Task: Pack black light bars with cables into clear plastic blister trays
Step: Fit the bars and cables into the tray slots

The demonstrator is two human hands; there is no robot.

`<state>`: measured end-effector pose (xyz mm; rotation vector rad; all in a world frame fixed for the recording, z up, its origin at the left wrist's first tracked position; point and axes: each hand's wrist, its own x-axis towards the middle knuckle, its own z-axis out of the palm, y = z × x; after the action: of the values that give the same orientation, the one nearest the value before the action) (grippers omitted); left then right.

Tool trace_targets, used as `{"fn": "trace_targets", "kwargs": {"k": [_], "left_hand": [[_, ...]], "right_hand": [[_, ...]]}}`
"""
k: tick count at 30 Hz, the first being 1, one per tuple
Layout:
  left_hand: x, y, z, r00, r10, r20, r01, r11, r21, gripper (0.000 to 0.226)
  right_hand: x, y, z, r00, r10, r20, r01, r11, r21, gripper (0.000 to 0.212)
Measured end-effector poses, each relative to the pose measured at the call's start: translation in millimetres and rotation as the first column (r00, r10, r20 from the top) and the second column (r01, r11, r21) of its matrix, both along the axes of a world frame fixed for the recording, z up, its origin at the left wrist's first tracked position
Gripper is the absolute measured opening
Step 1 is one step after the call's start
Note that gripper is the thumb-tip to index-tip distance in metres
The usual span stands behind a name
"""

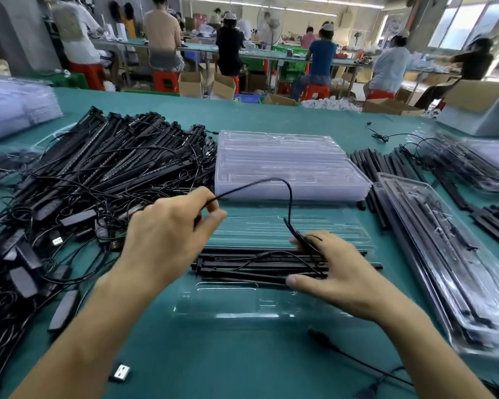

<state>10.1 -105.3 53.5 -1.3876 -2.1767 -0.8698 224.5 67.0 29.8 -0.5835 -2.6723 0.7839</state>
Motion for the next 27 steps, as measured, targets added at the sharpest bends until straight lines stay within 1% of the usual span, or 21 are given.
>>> {"fn": "trace_targets", "kwargs": {"k": [1, 3, 5, 7, 9, 11, 13, 16, 18, 19, 21, 22, 23, 25, 27], "left_hand": [[-2.5, 3.8, -4.3, 0.997, 0.028, 0.075, -0.023, 0.997, -0.069, 0.017], [-14.6, 1.2, -20.4, 0.967, 0.135, 0.216, -0.099, 0.980, -0.170, 0.017], [-30.7, -9.3, -37.7, 0.925, 0.205, 0.319, -0.135, 0.964, -0.228, 0.016], [-43.7, -18.7, -51.1, 0.884, 0.211, 0.416, -0.102, 0.958, -0.269, 0.012], [-50.5, -21.0, -60.3, 0.862, 0.219, 0.458, -0.063, 0.941, -0.332, 0.013], [-50.6, -17.8, -67.5, 0.835, 0.196, 0.514, -0.024, 0.946, -0.322, 0.016], [-47.5, -13.4, -73.4, 0.796, 0.166, 0.582, -0.010, 0.965, -0.262, 0.019], [-44.0, -10.5, -78.7, 0.772, 0.173, 0.611, -0.013, 0.966, -0.257, 0.027], [-43.4, -11.2, -79.7, 0.784, 0.163, 0.599, -0.011, 0.968, -0.249, 0.026], [-42.5, -11.8, -79.6, 0.796, 0.148, 0.587, -0.002, 0.970, -0.242, 0.024], [-40.5, -12.2, -79.2, 0.808, 0.092, 0.582, 0.035, 0.979, -0.203, 0.018], [-39.2, -11.9, -79.3, 0.811, 0.055, 0.582, 0.062, 0.982, -0.179, 0.017], [-37.7, -11.4, -79.8, 0.817, 0.018, 0.577, 0.096, 0.981, -0.166, 0.018], [-35.6, -10.6, -80.5, 0.827, -0.041, 0.560, 0.161, 0.973, -0.168, 0.018], [-35.2, -10.7, -79.4, 0.838, -0.060, 0.542, 0.193, 0.962, -0.192, 0.022]], "right_hand": [[-7.5, -5.7, -0.7, 0.999, 0.012, -0.043, -0.011, 1.000, 0.020, 0.060], [-22.2, -12.9, -5.7, 0.997, 0.052, -0.064, -0.048, 0.997, 0.055, 0.058], [-35.2, -15.1, -12.1, 0.997, 0.081, -0.018, -0.079, 0.993, 0.091, 0.055], [-46.1, -13.9, -18.5, 0.994, 0.089, 0.058, -0.097, 0.984, 0.150, 0.053], [-54.4, -12.5, -24.5, 0.989, 0.084, 0.121, -0.109, 0.971, 0.214, 0.044], [-57.2, -10.2, -31.1, 0.987, 0.089, 0.138, -0.119, 0.965, 0.233, 0.028], [-55.6, -6.1, -36.3, 0.991, 0.079, 0.105, -0.100, 0.971, 0.218, 0.021], [-52.8, 0.1, -41.8, 0.997, 0.077, 0.013, -0.078, 0.989, 0.124, 0.015], [-49.3, 3.1, -42.9, 0.994, 0.106, 0.003, -0.106, 0.991, 0.077, 0.011], [-45.9, 4.7, -43.3, 0.994, 0.112, 0.015, -0.113, 0.991, 0.076, 0.015], [-32.5, 11.6, -42.1, 0.998, 0.063, 0.032, -0.066, 0.992, 0.111, 0.038], [-22.6, 17.3, -40.4, 0.999, 0.021, 0.038, -0.026, 0.989, 0.143, 0.044], [-11.5, 24.0, -38.9, 0.999, -0.016, 0.045, 0.007, 0.984, 0.180, 0.044], [12.2, 34.8, -34.7, 0.995, -0.075, 0.068, 0.060, 0.976, 0.210, 0.036], [31.0, 39.3, -32.2, 0.995, -0.082, 0.054, 0.073, 0.985, 0.156, 0.019]]}}
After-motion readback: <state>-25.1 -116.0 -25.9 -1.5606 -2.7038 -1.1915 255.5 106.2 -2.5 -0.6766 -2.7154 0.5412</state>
